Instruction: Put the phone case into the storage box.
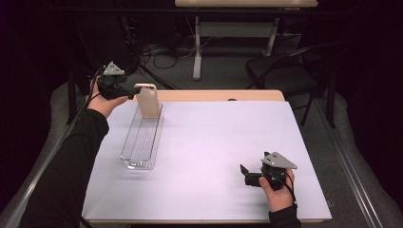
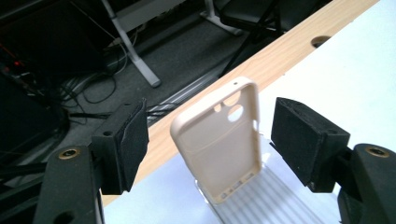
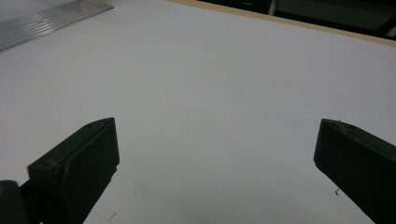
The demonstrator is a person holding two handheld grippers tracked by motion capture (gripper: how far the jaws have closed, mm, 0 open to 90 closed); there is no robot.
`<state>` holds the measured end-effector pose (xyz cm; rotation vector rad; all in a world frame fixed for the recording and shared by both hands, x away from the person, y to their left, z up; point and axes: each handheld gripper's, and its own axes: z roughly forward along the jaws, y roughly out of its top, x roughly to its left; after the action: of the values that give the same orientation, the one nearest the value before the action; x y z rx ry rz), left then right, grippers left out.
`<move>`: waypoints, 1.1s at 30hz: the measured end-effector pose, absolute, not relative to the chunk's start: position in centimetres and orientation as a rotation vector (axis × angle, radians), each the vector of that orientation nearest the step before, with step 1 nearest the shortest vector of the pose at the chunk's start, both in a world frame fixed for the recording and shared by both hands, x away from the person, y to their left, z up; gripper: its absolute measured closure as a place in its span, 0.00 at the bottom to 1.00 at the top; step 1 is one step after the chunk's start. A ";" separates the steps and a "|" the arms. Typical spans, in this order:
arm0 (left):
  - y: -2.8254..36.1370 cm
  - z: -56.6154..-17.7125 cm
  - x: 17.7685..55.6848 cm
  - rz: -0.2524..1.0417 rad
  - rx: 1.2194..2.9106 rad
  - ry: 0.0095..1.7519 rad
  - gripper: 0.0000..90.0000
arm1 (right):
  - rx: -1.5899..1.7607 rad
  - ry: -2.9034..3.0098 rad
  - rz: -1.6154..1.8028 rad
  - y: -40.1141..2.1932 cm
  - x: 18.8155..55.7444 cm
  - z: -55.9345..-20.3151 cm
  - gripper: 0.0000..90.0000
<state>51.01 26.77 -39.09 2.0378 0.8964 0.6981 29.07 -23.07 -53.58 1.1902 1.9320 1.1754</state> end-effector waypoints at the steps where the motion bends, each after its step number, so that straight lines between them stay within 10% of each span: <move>1: 26.8 -39.0 50.9 0.689 2.032 0.902 0.31 | 1.192 1.932 1.176 -23.0 29.1 -53.6 0.00; 33: 26.9 -36.8 48.4 0.463 1.904 0.938 0.12 | 1.149 1.965 1.195 -22.6 29.3 -53.7 0.00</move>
<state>48.38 26.89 -36.78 1.9043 0.9384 0.4631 29.32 -22.60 -53.67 1.1493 1.9655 1.1951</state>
